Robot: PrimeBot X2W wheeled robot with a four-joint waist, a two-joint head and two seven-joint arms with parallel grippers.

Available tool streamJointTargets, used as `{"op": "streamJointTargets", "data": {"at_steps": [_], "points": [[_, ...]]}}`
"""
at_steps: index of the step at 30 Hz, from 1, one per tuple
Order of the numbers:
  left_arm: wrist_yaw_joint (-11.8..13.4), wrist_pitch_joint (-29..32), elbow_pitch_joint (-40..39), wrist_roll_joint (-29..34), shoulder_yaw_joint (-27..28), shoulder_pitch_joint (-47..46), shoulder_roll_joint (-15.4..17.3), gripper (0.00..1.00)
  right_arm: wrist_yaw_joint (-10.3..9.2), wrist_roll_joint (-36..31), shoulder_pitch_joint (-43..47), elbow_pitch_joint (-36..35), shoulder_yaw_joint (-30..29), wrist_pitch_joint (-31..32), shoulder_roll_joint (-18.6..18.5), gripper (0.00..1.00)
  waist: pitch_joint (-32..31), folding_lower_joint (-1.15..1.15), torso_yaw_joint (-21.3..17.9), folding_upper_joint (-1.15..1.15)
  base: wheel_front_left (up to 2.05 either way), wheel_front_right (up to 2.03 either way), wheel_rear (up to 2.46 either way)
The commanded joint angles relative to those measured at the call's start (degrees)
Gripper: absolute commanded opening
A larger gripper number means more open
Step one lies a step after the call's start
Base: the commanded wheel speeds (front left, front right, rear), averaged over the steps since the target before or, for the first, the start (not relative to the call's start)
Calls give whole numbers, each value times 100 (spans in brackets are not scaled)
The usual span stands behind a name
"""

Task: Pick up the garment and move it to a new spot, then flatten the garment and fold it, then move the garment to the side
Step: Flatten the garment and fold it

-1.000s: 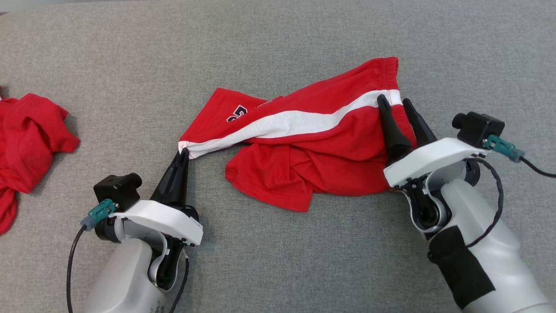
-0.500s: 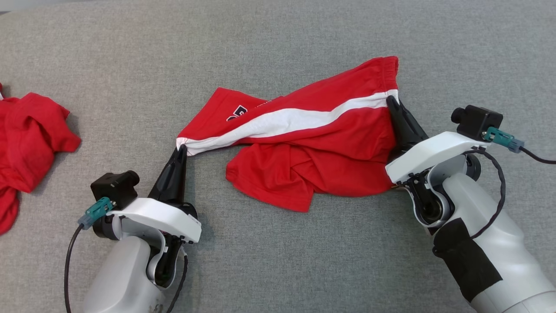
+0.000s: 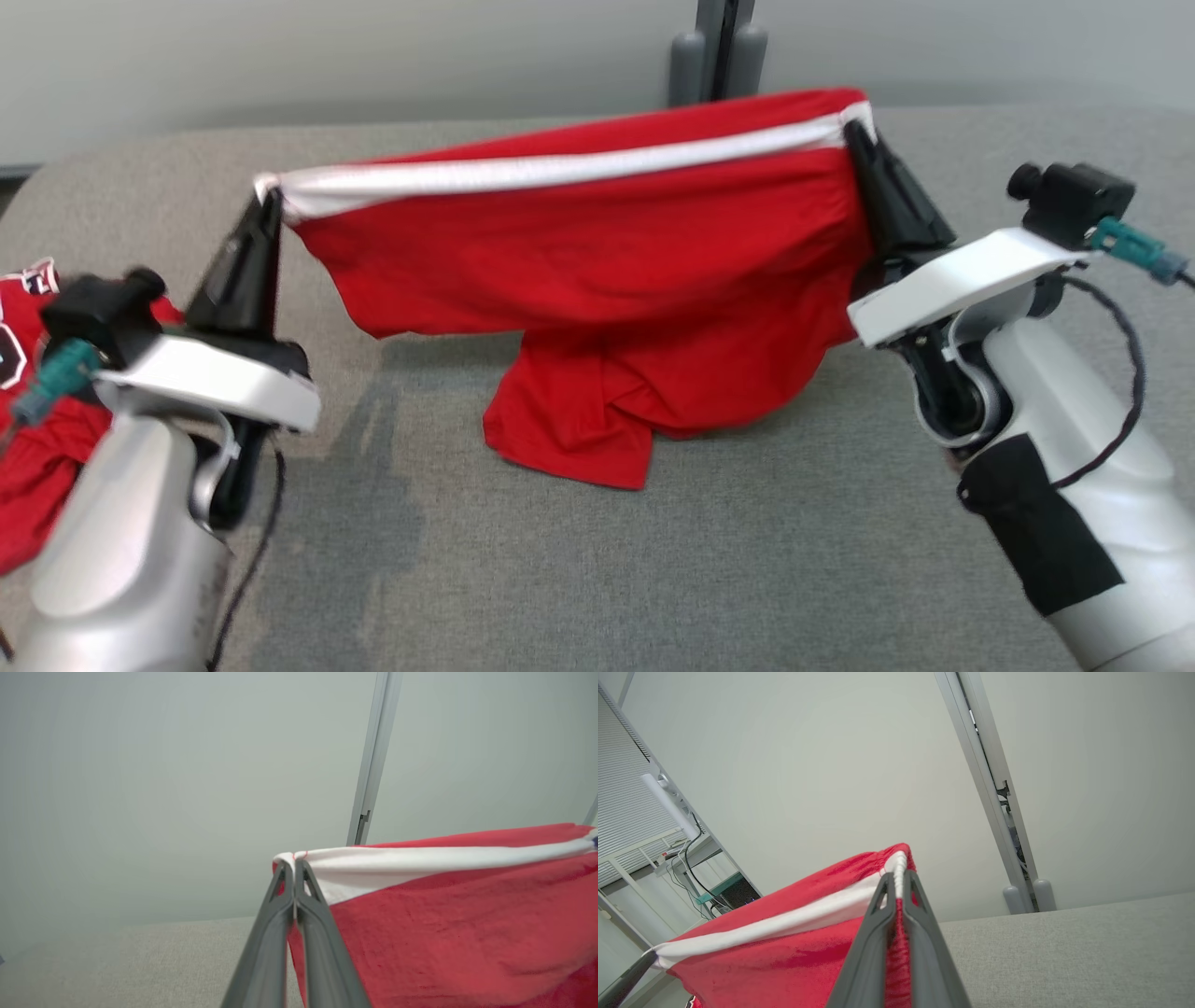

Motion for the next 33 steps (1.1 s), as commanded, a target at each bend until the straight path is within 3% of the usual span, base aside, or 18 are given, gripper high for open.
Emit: {"op": "streamJointTargets", "data": {"at_steps": [1,4,5,6,9,16,22,26,33], "points": [[-6,0,-28,61,-5,-96,59,0,0,-13,-79,-41,-8,-40,-109,0,-247,0,-87,0,0,0,0],[-2,26,-112,116,-119,-675,480,0,0,4,-329,-266,117,22,-297,0,-401,0,-124,0,0,0,0],[-2,26,-112,116,-119,-675,480,0,0,4,-329,-266,117,22,-297,0,-401,0,-124,0,0,0,0],[-2,167,-129,162,-235,-1057,682,0,0,-19,-577,-337,164,176,-422,0,-314,0,-146,0,0,0,0],[-2,350,-45,254,-357,-1607,887,0,0,-119,-998,-294,158,372,-473,0,-17,0,-150,0,0,0,0],[53,325,482,437,-409,-3308,808,0,0,-938,-2622,324,163,310,-379,0,1037,0,-80,0,0,0,0],[142,42,949,706,-375,-4579,680,0,-1,-2064,-3916,949,-350,-30,-421,0,1451,0,123,0,0,0,0],[83,-6,1176,627,-368,-4253,356,0,-1,-2349,-3465,618,-884,-32,-262,0,1367,0,284,0,0,0,0],[34,-10,1247,500,73,-2089,-79,0,-1,-1999,-1490,432,-662,-34,-239,0,861,0,221,0,0,0,0]]}}
